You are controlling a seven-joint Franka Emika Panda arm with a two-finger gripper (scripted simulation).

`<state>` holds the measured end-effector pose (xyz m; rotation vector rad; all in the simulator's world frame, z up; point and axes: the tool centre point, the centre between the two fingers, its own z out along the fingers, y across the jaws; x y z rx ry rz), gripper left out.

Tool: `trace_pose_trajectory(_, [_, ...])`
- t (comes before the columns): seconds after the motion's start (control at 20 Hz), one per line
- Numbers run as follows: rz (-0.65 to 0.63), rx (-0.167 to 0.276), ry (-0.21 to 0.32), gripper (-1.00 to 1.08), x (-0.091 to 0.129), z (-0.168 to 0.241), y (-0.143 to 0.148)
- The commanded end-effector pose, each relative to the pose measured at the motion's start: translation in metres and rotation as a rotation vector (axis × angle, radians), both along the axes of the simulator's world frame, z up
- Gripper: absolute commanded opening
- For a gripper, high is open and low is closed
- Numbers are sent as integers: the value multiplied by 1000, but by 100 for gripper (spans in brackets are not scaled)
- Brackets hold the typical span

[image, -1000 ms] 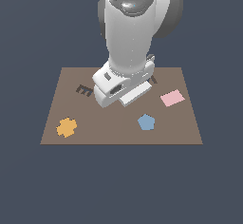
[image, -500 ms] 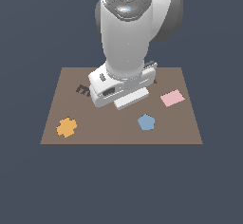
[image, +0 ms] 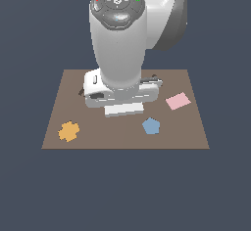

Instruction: Insert a designated object into the corresponding slot on a board.

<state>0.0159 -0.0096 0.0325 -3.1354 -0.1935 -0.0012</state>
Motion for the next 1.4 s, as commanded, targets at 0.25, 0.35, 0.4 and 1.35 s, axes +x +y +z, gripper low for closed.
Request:
trace_pose_trajectory(0.25, [-354,0,-1,-100,14,2,-24])
trace_pose_trajectory(0.35, [-450,1,-1,-100,16,2,-31])
trace_pose_trajectory(0.4, [-498,1,-1,-100,17,2,-35])
trace_pose_trajectory(1.35, [-1418,2,-2,-100,-4,6,-103])
